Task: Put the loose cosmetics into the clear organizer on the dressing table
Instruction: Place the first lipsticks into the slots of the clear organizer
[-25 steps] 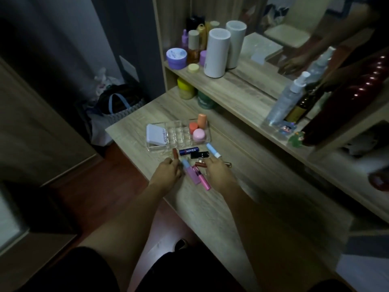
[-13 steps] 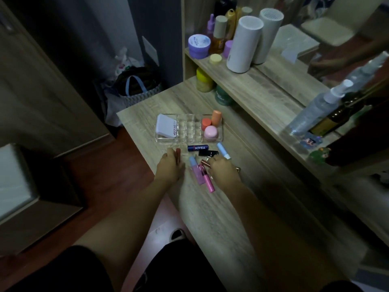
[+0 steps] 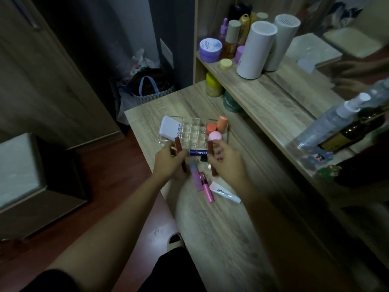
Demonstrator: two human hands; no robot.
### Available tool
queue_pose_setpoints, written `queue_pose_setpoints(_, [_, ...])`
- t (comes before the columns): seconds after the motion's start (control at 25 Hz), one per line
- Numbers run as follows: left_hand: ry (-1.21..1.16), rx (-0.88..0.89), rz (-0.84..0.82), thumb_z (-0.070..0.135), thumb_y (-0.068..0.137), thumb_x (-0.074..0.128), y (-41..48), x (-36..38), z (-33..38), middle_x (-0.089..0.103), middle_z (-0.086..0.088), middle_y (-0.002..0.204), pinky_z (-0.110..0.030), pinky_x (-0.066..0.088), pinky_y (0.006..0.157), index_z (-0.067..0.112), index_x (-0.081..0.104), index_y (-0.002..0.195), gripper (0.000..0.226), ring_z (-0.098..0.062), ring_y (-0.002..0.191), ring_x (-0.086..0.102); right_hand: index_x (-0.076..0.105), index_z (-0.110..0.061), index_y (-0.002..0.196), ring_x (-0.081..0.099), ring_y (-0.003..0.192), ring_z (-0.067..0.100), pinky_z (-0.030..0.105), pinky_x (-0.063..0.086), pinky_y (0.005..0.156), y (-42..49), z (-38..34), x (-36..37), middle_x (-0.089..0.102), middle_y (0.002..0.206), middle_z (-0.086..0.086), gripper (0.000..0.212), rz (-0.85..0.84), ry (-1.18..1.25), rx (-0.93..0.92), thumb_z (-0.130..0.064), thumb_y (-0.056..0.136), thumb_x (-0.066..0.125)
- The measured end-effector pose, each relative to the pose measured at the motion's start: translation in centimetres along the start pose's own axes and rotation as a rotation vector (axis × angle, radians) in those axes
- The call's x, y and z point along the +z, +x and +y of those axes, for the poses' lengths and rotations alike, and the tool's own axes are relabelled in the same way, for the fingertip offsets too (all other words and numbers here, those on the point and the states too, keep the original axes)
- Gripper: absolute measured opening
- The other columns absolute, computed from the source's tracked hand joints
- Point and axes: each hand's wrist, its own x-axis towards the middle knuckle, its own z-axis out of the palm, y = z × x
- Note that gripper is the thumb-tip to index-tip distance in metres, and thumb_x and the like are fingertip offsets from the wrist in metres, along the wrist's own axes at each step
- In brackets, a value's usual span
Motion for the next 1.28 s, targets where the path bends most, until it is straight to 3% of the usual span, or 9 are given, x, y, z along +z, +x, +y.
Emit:
queue_pose_setpoints(0.08, [-0.033, 0.085, 0.057, 0.023, 0.084, 0.062, 2.0, -1.2, 1.9, 0.066, -0.008, 0.083, -0.041, 0.058, 0.075, 0.009, 0.06, 0.091, 0.015, -0.028, 0.077, 0.067, 0.06, -0.02, 0.118, 0.066, 0.081, 0.009, 0.015, 0.051, 0.06, 2.1, -1.3, -0.9, 0.066, 0.097, -0.003, 0.033, 0.049, 0.247, 0.019, -0.018, 0.085, 0.067])
queue_pose_setpoints(0.12, [-0.036, 0.14, 0.083, 0.022, 0.084, 0.062, 3.2, -1.8, 2.8, 0.066, -0.007, 0.083, -0.035, 0.058, 0.075, 0.009, 0.062, 0.092, 0.015, -0.022, 0.075, 0.066, 0.062, -0.02, 0.115, 0.068, 0.083, 0.01, 0.017, 0.053, 0.061, 3.3, -2.0, -1.2, 0.067, 0.096, -0.004, 0.031, 0.076, 0.333, 0.02, -0.019, 0.085, 0.068])
queue_pose_setpoints(0.2, [0.01, 0.268, 0.115, 0.022, 0.084, 0.065, 5.4, -2.7, 4.4, 0.066, -0.001, 0.083, -0.008, 0.05, 0.067, 0.009, 0.064, 0.096, 0.017, -0.006, 0.07, 0.062, 0.064, -0.019, 0.111, 0.068, 0.082, 0.002, 0.017, 0.056, 0.067, 5.8, -3.1, -1.0, 0.068, 0.09, -0.011, 0.028, 0.134, 0.429, 0.014, -0.018, 0.084, 0.069])
queue_pose_setpoints(0.28, [0.093, 0.349, 0.116, 0.022, 0.083, 0.067, 7.4, -3.1, 5.4, 0.066, 0.001, 0.084, 0.0, 0.043, 0.064, 0.009, 0.065, 0.099, 0.021, -0.005, 0.072, 0.06, 0.065, -0.016, 0.112, 0.065, 0.082, -0.006, 0.013, 0.053, 0.072, 7.9, -3.6, -0.2, 0.066, 0.087, -0.016, 0.03, 0.169, 0.45, -0.005, -0.016, 0.083, 0.07])
queue_pose_setpoints(0.48, [0.246, 0.393, 0.056, 0.021, 0.083, 0.068, 11.1, -2.2, 5.0, 0.072, -0.013, 0.096, -0.026, 0.049, 0.078, 0.006, 0.063, 0.105, 0.027, -0.022, 0.088, 0.066, 0.065, -0.017, 0.112, 0.068, 0.092, 0.005, 0.024, 0.056, 0.085, 11.3, -3.2, 2.1, 0.071, 0.099, -0.006, 0.029, 0.142, 0.391, -0.046, -0.014, 0.083, 0.069])
queue_pose_setpoints(0.72, [0.332, 0.388, -0.07, 0.018, 0.083, 0.067, 12.7, -0.6, 3.5, 0.072, -0.017, 0.1, -0.036, 0.055, 0.085, 0.003, 0.062, 0.108, 0.029, -0.027, 0.092, 0.067, 0.065, -0.011, 0.113, 0.065, 0.081, 0.0, -0.007, 0.045, 0.064, 12.6, -1.8, 4.0, 0.072, 0.097, 0.003, 0.03, 0.072, 0.251, -0.042, -0.007, 0.084, 0.069])
queue_pose_setpoints(1.0, [0.304, 0.361, -0.076, 0.015, 0.083, 0.066, 12.7, -0.3, 3.1, 0.071, -0.016, 0.103, -0.034, 0.056, 0.082, 0.002, 0.061, 0.109, 0.029, -0.024, 0.087, 0.069, 0.059, -0.011, 0.121, 0.062, 0.094, 0.005, 0.004, 0.05, 0.075, 12.5, -1.2, 4.0, 0.07, 0.113, 0.008, 0.039, 0.024, 0.175, -0.019, -0.007, 0.083, 0.069])
queue_pose_setpoints(1.16, [0.25, 0.285, -0.071, 0.013, 0.083, 0.067, 11.3, -0.9, 3.3, 0.066, -0.017, 0.111, -0.03, 0.054, 0.08, 0.002, 0.057, 0.119, 0.039, -0.024, 0.09, 0.068, 0.057, -0.008, 0.124, 0.064, 0.103, 0.015, 0.027, 0.053, 0.095, 11.6, -1.9, 2.4, 0.067, 0.117, 0.011, 0.043, 0.013, 0.138, -0.044, -0.008, 0.082, 0.07])
queue_pose_setpoints(1.28, [0.215, 0.238, -0.026, 0.014, 0.084, 0.065, 9.0, -1.0, 2.8, 0.066, -0.015, 0.106, -0.023, 0.052, 0.078, 0.004, 0.059, 0.115, 0.033, -0.022, 0.088, 0.067, 0.056, -0.007, 0.124, 0.061, 0.1, 0.01, 0.017, 0.049, 0.089, 9.9, -2.2, 0.9, 0.066, 0.117, 0.009, 0.043, 0.025, 0.135, -0.101, -0.007, 0.083, 0.068])
